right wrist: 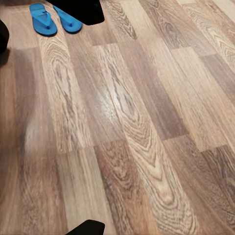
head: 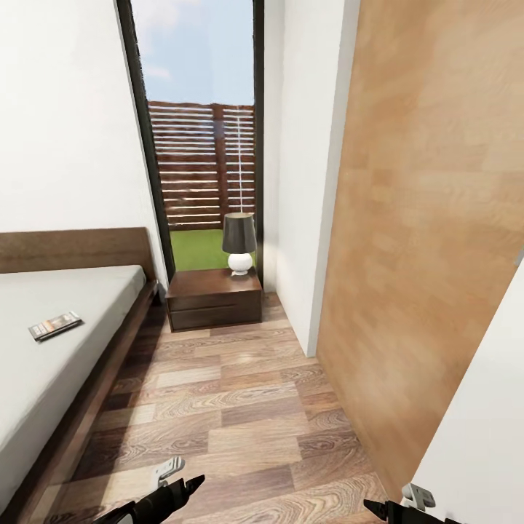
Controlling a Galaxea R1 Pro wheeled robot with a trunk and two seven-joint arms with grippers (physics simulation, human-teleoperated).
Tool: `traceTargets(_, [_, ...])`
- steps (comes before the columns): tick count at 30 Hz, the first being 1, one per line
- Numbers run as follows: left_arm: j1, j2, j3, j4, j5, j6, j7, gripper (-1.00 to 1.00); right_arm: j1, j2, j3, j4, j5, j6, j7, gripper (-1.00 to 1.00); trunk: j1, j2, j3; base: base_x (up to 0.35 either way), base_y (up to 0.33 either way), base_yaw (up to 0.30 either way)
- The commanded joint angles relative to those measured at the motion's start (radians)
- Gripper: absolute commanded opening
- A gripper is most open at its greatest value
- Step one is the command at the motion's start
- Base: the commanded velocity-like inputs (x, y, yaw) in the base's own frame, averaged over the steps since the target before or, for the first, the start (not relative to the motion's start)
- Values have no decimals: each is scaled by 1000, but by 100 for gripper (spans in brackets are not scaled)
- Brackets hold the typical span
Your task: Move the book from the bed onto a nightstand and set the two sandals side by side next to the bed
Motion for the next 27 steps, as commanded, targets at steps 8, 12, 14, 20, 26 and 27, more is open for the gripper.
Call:
traceTargets(8, [-1, 0, -8, 0, 10, 1, -3, 100, 0, 0, -9, -2, 6, 9, 5, 100, 0, 0, -1, 0, 0, 0])
traceTargets(12, [-1, 1, -8, 0, 9, 1, -3, 100, 0, 0, -9, -2, 6, 9, 6, 100, 0, 0, -1, 0, 0, 0])
traceTargets(14, [-1, 0, -8, 0, 9, 1, -3, 100, 0, 0, -9, -1, 6, 9, 6, 100, 0, 0, -1, 0, 0, 0])
traceTargets(20, [-1, 0, -8, 0, 10, 1, -3, 100, 0, 0, -9, -1, 7, 9, 7, 100, 0, 0, -1, 0, 0, 0])
traceTargets(26, [-1, 0, -8, 0, 10, 1, -3, 100, 0, 0, -9, 0, 7, 9, 9, 100, 0, 0, -1, 0, 0, 0])
traceTargets(27, [-1, 0, -8, 0, 10, 1, -3, 100, 0, 0, -9, 0, 7, 9, 8, 100, 0, 0, -1, 0, 0, 0])
